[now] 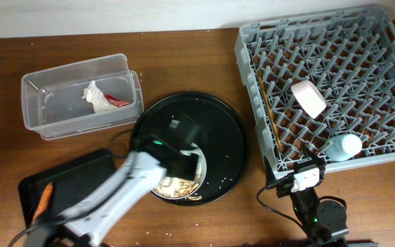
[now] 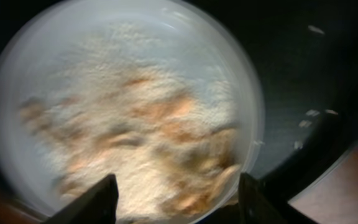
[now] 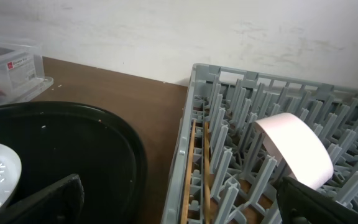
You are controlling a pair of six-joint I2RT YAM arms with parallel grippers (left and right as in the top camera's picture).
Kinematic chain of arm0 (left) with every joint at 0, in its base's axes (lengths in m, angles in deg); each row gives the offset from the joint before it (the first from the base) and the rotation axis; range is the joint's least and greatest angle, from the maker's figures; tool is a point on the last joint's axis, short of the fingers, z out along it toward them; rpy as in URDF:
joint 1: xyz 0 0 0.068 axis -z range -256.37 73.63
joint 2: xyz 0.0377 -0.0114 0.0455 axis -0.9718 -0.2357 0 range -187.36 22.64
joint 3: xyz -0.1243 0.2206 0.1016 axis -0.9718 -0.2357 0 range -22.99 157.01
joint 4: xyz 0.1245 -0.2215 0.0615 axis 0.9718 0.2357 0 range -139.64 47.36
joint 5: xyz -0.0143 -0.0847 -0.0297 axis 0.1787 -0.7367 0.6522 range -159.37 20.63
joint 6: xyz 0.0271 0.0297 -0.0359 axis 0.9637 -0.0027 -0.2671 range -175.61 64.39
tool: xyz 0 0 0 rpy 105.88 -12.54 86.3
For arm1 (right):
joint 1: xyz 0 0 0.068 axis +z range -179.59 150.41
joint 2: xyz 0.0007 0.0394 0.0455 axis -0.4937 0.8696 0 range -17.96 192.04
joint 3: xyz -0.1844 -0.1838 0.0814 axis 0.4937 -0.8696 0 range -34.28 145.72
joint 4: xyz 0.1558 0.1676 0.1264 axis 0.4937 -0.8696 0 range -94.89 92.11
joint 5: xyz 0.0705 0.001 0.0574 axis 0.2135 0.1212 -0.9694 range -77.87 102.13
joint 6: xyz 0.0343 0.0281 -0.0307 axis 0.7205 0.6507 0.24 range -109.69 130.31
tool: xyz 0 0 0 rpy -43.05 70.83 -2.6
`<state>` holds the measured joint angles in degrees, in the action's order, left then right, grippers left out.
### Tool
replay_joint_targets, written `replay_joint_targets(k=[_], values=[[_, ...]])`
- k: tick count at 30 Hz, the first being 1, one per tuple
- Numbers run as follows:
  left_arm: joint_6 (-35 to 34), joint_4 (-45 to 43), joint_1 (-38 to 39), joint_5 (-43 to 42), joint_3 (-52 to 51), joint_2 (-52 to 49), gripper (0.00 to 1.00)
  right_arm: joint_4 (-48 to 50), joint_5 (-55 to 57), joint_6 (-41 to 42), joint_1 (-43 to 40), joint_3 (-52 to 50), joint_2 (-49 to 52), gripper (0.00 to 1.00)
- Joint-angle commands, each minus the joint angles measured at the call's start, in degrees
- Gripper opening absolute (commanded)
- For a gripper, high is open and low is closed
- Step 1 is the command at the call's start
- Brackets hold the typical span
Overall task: Sort waste into correct bins and load items into the dishwasher rack
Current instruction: 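Grasp the rice plate with the left gripper and tip food onto the black tray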
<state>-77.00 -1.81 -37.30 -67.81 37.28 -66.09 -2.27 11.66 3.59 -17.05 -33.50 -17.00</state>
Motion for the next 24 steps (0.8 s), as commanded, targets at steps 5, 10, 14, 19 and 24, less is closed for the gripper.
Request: replay_joint_targets(k=[5, 10, 14, 19, 24], values=[[3.61, -0.63, 5.4, 1.4, 11.56, -14.6, 0.57, -0.04, -0.35, -0.33, 0.15, -0.46, -0.33, 0.98], [4.35, -0.92, 6.58, 1.33, 13.88, -19.43, 0.54, -0.04, -0.35, -0.33, 0.15, -0.46, -0.33, 0.98], [4.42, -1.25, 6.51, 1.29, 14.12, -21.2, 0.36, -0.04, -0.35, -0.33, 0.15, -0.46, -0.33, 0.98], [9.75, 0.2, 6.58, 8.81, 14.14, -22.38, 0.32, -0.04, -0.35, -0.33, 0.15, -0.46, -0.33, 0.98], [12.11, 0.13, 6.56, 9.42, 14.6, -24.94, 0.25, -0.04, -0.35, -0.33, 0.15, -0.46, -0.33, 0.98]])
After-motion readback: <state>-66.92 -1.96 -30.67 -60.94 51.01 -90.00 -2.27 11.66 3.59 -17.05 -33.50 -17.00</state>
